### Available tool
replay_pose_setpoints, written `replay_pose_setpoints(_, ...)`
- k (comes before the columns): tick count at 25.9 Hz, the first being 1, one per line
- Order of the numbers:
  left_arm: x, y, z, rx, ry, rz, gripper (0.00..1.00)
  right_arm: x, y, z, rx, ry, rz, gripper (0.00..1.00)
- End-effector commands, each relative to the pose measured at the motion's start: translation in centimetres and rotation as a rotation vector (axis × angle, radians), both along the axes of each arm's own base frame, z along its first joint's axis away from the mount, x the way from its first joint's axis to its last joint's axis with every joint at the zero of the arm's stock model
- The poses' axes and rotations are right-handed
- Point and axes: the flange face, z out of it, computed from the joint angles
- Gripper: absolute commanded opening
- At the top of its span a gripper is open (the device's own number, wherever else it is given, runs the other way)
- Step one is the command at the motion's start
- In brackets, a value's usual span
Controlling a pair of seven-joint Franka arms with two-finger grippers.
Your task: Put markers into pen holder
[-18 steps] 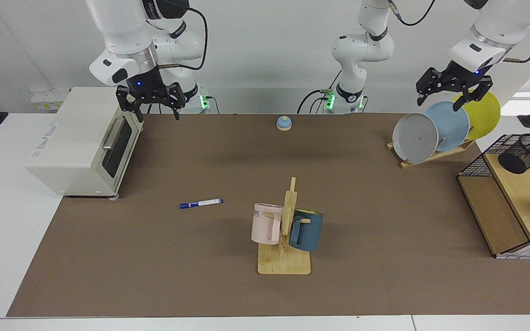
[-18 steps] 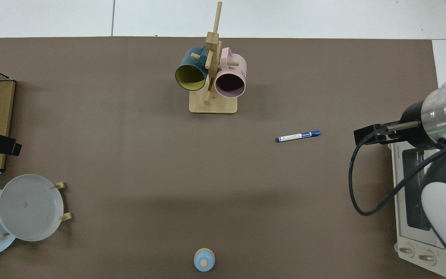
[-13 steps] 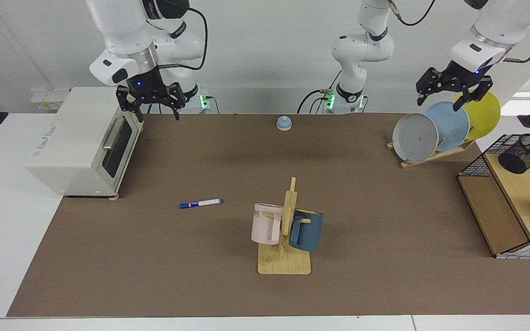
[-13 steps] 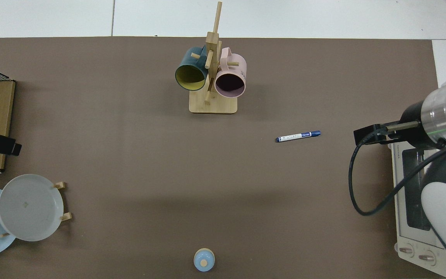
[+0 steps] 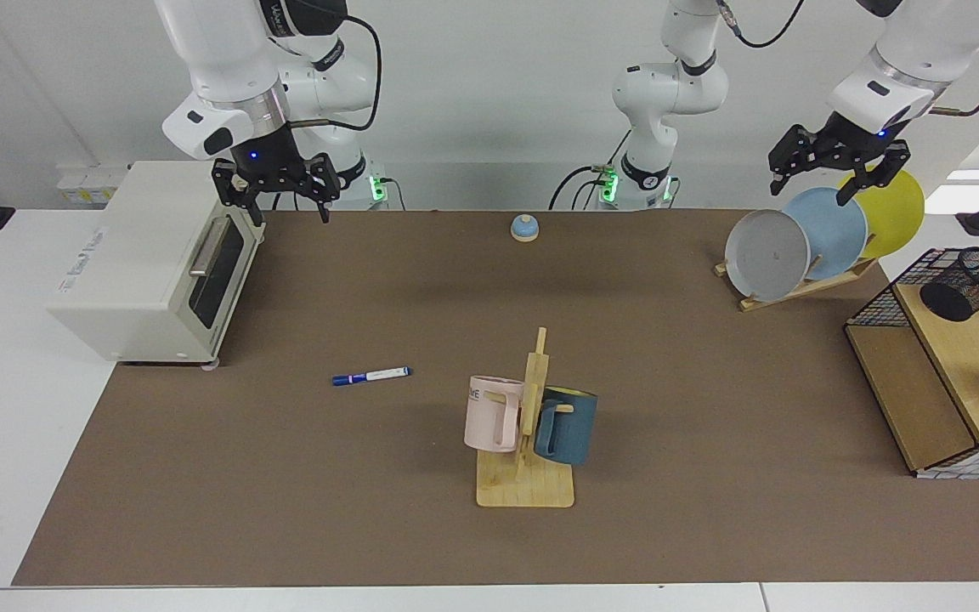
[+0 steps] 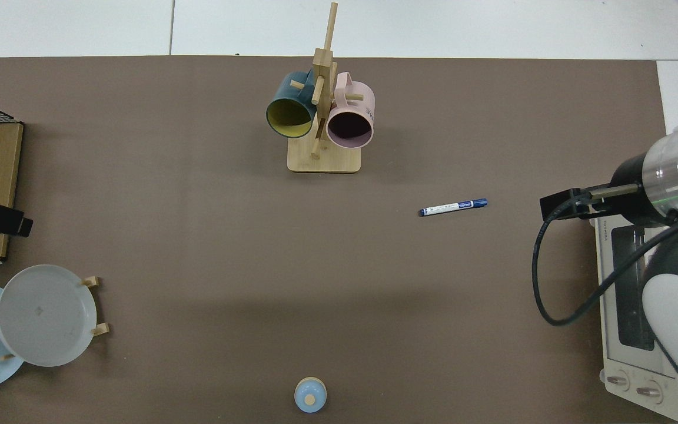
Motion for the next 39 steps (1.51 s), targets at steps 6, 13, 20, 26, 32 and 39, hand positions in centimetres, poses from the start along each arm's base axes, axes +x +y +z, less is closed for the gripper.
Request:
replay_pose_setpoints(6, -0.9, 0.0, 0.1, 0.002, 0.007, 0.009, 1.0, -0.8, -0.8, -0.9, 0.015, 0.002, -0.225, 1.0)
replay_pose_setpoints(13, -0.9, 0.0, 0.0, 0.002, 0.008, 0.007, 1.0, -0.1, 0.8, -2.3, 0.046, 0.002, -0.591, 1.0)
replay_pose_setpoints(20, -1.1, 0.3, 0.0, 0.002, 0.008, 0.011, 1.0, 1.9, 2.9, -6.1, 0.086, -0.002, -0.993, 1.0)
replay_pose_setpoints(26, -1.1, 0.3, 0.0, 0.002, 0.008, 0.011, 1.0, 4.0, 3.9, -10.1, 0.081, 0.033, -1.217, 1.0)
replay_pose_setpoints(32, -1.2, 0.3, 0.1, 0.002, 0.008, 0.012, 1.0, 6.1, 4.2, -15.3, 0.051, 0.071, -1.35, 1.0)
replay_pose_setpoints(39, -1.5, 0.3, -0.3, 0.001, 0.017, 0.011, 1.0, 7.9, 3.8, -20.2, 0.059, 0.088, -1.477, 1.0)
